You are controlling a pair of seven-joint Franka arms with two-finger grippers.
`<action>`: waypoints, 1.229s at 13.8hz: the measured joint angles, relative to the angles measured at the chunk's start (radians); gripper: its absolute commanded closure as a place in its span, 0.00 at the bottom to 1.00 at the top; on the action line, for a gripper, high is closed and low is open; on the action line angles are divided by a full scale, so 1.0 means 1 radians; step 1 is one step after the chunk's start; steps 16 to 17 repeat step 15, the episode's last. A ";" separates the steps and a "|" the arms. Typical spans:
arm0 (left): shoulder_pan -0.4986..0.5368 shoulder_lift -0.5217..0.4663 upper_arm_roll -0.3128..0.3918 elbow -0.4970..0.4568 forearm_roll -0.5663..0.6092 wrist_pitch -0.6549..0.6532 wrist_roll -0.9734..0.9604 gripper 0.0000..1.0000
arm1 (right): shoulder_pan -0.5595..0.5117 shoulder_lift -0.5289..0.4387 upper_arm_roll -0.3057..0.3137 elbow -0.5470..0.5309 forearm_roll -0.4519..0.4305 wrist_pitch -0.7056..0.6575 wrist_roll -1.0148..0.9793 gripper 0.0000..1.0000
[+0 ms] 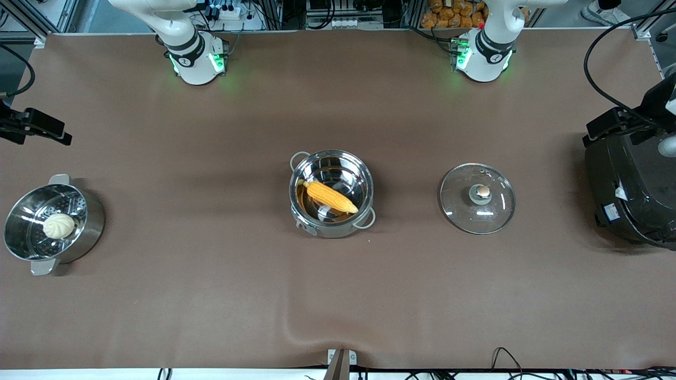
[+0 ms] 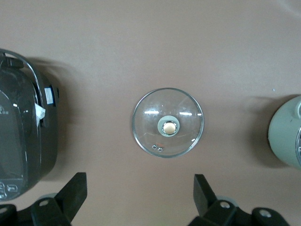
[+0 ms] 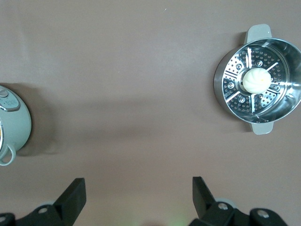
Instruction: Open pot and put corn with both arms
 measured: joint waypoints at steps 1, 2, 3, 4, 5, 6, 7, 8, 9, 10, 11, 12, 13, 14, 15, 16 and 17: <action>0.002 0.000 0.000 0.000 0.000 0.000 0.005 0.00 | 0.000 -0.006 -0.001 -0.009 0.000 0.004 -0.010 0.00; 0.003 0.000 -0.001 0.000 0.000 0.000 0.006 0.00 | 0.000 -0.011 -0.001 -0.014 0.000 0.006 -0.015 0.00; 0.003 0.000 -0.003 0.000 0.000 0.000 0.006 0.00 | 0.000 -0.013 -0.002 -0.015 -0.001 0.007 -0.017 0.00; 0.003 0.000 -0.006 0.002 0.000 0.000 0.007 0.00 | 0.000 -0.015 -0.002 -0.015 -0.001 0.007 -0.018 0.00; 0.003 0.000 -0.009 0.004 0.000 0.000 0.008 0.00 | 0.000 -0.016 -0.003 -0.015 -0.003 0.009 -0.024 0.00; 0.003 0.000 -0.012 0.005 0.000 0.000 0.008 0.00 | 0.000 -0.017 -0.002 -0.015 -0.005 0.015 -0.034 0.00; 0.003 0.000 -0.017 0.005 0.002 0.000 0.008 0.00 | 0.000 -0.018 -0.002 -0.015 -0.006 0.024 -0.041 0.00; 0.003 0.000 -0.027 0.005 0.016 0.000 0.008 0.00 | 0.000 -0.018 -0.002 -0.015 -0.006 0.028 -0.046 0.00; 0.003 0.000 -0.040 0.006 0.042 0.000 0.008 0.00 | 0.001 -0.018 -0.002 -0.015 -0.006 0.030 -0.048 0.00; 0.003 0.000 -0.054 0.006 0.058 0.000 0.008 0.00 | 0.001 -0.018 -0.002 -0.015 -0.007 0.031 -0.049 0.00; 0.003 0.000 -0.064 0.007 0.061 0.000 0.008 0.00 | 0.001 -0.018 -0.002 -0.015 -0.007 0.031 -0.049 0.00; 0.003 0.000 -0.067 0.008 0.063 0.000 0.008 0.00 | 0.001 -0.018 -0.002 -0.015 -0.007 0.031 -0.050 0.00; 0.005 -0.001 -0.067 0.010 0.065 0.000 0.010 0.00 | 0.001 -0.018 -0.002 -0.015 -0.007 0.031 -0.050 0.00; 0.008 -0.001 -0.067 0.013 0.065 0.000 0.014 0.00 | 0.001 -0.018 -0.002 -0.015 -0.007 0.031 -0.050 0.00; 0.010 -0.001 -0.067 0.019 0.065 0.000 0.018 0.00 | 0.001 -0.018 -0.002 -0.016 -0.007 0.031 -0.050 0.00; 0.010 -0.001 -0.067 0.019 0.065 0.000 0.018 0.00 | 0.001 -0.018 -0.002 -0.016 -0.007 0.031 -0.050 0.00; 0.010 -0.001 -0.067 0.019 0.065 0.000 0.018 0.00 | 0.001 -0.018 -0.002 -0.016 -0.007 0.031 -0.050 0.00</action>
